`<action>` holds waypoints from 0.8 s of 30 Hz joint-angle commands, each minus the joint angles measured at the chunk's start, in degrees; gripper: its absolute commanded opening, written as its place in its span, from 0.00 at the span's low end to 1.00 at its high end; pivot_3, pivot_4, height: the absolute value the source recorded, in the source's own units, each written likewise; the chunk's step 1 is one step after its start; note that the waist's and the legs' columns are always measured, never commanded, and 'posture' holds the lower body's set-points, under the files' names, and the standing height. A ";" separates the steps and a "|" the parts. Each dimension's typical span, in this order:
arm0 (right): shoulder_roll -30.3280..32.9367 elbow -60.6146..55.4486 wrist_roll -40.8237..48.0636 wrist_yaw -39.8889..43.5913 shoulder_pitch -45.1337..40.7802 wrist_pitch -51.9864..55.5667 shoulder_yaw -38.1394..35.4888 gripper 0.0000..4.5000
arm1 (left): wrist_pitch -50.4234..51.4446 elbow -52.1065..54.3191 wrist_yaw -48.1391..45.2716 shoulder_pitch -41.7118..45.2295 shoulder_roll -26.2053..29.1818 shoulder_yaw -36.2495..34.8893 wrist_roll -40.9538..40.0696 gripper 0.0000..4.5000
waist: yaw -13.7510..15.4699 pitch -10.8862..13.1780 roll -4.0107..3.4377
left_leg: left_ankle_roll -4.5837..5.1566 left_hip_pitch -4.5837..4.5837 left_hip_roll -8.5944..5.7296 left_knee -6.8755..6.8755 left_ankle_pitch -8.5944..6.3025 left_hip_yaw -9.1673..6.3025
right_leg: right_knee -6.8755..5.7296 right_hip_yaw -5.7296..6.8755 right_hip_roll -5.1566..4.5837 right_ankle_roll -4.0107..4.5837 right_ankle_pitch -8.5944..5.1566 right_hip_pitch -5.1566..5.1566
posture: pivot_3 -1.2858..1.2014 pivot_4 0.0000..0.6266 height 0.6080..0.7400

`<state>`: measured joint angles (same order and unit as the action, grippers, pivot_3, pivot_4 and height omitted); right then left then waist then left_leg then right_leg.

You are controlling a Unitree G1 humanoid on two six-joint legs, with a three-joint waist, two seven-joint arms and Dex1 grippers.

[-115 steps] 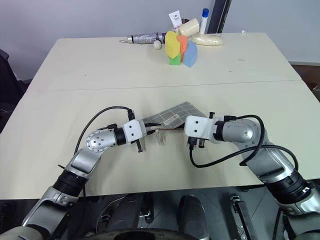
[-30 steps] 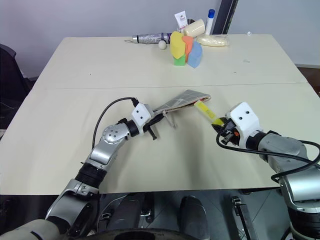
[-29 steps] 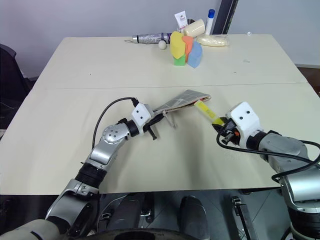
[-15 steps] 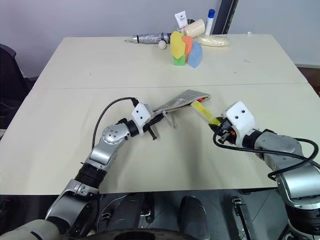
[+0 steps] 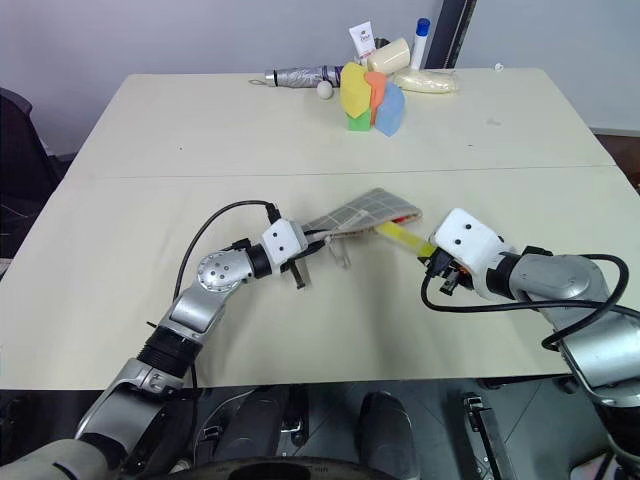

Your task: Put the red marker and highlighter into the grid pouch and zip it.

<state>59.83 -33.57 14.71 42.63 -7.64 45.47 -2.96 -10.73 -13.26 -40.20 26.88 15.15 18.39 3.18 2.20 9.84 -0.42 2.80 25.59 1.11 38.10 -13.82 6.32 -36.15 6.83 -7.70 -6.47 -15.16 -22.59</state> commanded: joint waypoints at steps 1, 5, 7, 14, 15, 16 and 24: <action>3.55 -1.58 -2.77 3.34 -2.66 -3.21 3.78 0.20 | -3.92 3.11 -2.31 0.25 0.42 2.23 0.95 0.00 | -0.03 0.00 0.00 | 0.00 0.00 0.00 0.00 0.00 0.00 | 0.01 0.00 -0.01 0.00 0.00 0.00 | 0.52 0.24 1.00; 2.72 -1.17 -4.67 4.52 -7.16 -4.06 8.96 0.20 | -5.15 3.69 -3.81 0.23 0.63 3.41 1.25 0.00 | -0.14 0.00 0.00 | -0.01 -0.01 0.03 0.00 0.00 0.00 | 0.02 -0.01 -0.01 0.01 0.00 -0.01 | 0.52 0.24 1.00; 1.31 -1.45 -6.45 5.29 -10.87 -4.39 13.26 0.20 | -5.37 4.36 -4.49 0.12 0.51 4.09 1.38 0.00 | -0.18 0.00 0.00 | -0.02 0.00 0.05 0.00 0.01 0.00 | 0.01 -0.01 -0.01 0.01 0.00 -0.02 | 0.52 0.24 1.00; -1.15 -1.32 -7.95 6.66 -15.00 -3.13 15.76 0.43 | -4.78 5.42 -5.00 -0.53 0.67 4.08 1.42 0.00 | -0.04 0.00 0.00 | -0.01 0.10 0.02 0.03 0.00 0.00 | 0.01 0.00 -0.03 0.01 0.00 -0.08 | 0.52 0.24 1.00; -1.23 -1.26 -7.96 6.83 -15.09 -2.96 15.43 0.53 | -4.72 5.43 -5.00 -0.59 0.75 4.00 1.42 0.00 | -0.05 0.00 0.00 | 0.00 0.10 0.02 0.03 0.00 0.00 | 0.02 0.00 -0.03 0.01 0.00 -0.08 | 0.52 0.24 1.00; -1.08 -1.38 -7.23 7.10 -14.93 -2.64 13.73 0.64 | -4.26 5.47 -4.75 -0.75 0.77 3.52 1.14 0.00 | -0.02 0.00 0.00 | 0.00 0.10 0.02 0.04 0.00 0.00 | 0.02 0.00 -0.03 0.00 0.00 -0.07 | 0.52 0.24 1.00; -5.82 -3.80 6.18 6.56 -15.56 4.20 -7.67 1.00 | 6.70 6.47 -0.88 -0.46 -3.13 -2.71 -5.66 0.00 | -0.04 0.00 0.00 | 0.00 0.09 0.03 0.06 0.00 -0.02 | 0.00 0.01 -0.01 -0.01 0.01 -0.02 | 0.52 0.24 1.00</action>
<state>54.81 -35.16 17.15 49.39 -21.80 47.79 -5.62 -6.50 -8.73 -42.33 25.81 12.78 17.80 -0.20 2.17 9.84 -0.41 2.80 25.67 1.14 38.16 -13.82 6.30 -36.15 6.85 -7.71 -6.48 -15.15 -22.59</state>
